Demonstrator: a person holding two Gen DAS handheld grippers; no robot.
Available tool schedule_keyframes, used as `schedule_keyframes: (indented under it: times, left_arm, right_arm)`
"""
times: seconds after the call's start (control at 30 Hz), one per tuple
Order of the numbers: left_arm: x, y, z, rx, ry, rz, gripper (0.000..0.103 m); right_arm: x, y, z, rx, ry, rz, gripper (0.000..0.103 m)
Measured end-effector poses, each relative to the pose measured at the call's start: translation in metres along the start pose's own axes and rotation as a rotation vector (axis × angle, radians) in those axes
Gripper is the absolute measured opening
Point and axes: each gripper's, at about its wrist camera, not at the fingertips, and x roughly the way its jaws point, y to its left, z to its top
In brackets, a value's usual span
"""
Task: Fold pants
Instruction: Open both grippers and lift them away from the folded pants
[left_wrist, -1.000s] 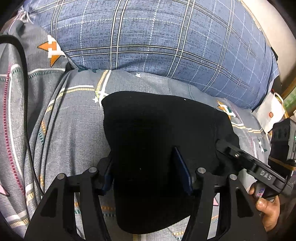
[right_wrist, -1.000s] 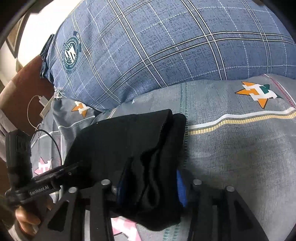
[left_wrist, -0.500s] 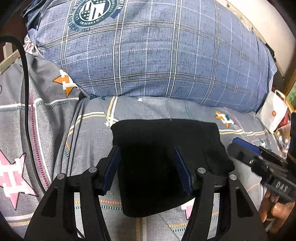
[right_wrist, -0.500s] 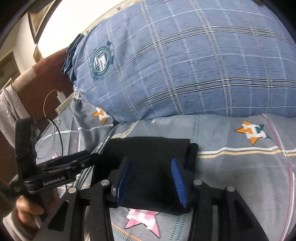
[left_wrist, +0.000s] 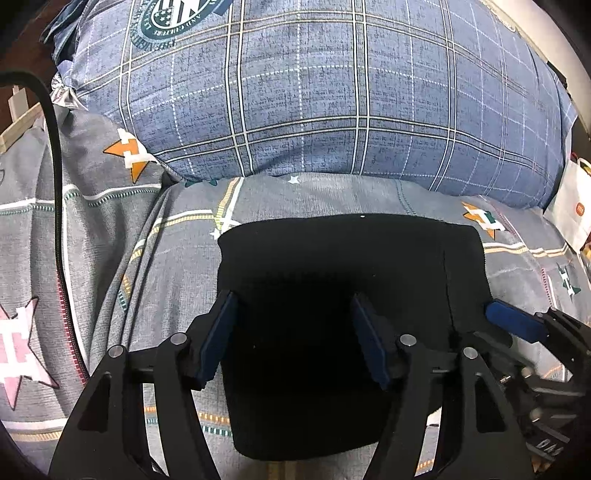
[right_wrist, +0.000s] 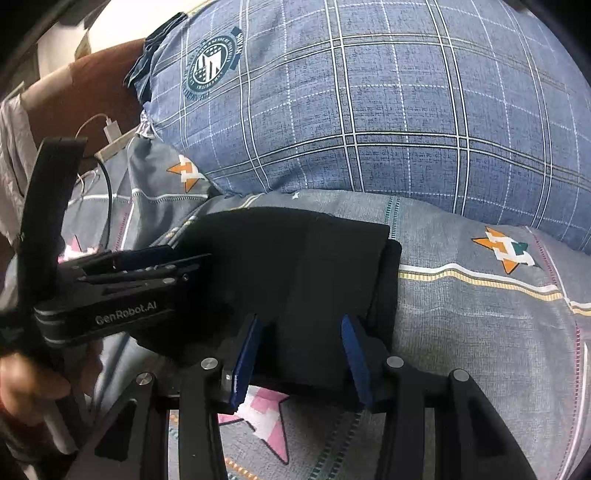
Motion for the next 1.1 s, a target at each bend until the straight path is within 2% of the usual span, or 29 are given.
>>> schedule_keyframes:
  times: [0.1, 0.2, 0.37, 0.6, 0.73, 0.97, 1.1]
  left_arm:
    - [-0.012, -0.001, -0.002, 0.006, -0.035, 0.022, 0.064]
    - [-0.025, 0.0, -0.005, 0.006, -0.063, 0.045, 0.064]
    - [-0.048, 0.004, -0.01, -0.009, -0.11, 0.072, 0.064]
    - [-0.078, 0.008, -0.026, -0.002, -0.176, 0.124, 0.064]
    - [-0.088, 0.004, -0.036, 0.04, -0.18, 0.136, 0.064]
    - [-0.106, 0.004, -0.048, 0.029, -0.194, 0.145, 0.064]
    - [-0.112, 0.002, -0.052, 0.03, -0.204, 0.179, 0.064]
  right_arm:
    - [-0.011, 0.002, 0.005, 0.033, -0.037, 0.02, 0.045]
    - [-0.014, 0.011, 0.008, 0.017, -0.05, -0.012, 0.047]
    - [-0.023, 0.017, 0.009, 0.062, -0.078, -0.027, 0.05]
    - [-0.041, 0.029, 0.004, 0.059, -0.107, -0.032, 0.052]
    - [-0.048, 0.034, -0.002, 0.06, -0.11, -0.027, 0.052]
    - [-0.062, 0.037, -0.012, 0.058, -0.107, -0.024, 0.053]
    - [-0.068, 0.036, -0.017, 0.065, -0.11, -0.024, 0.054]
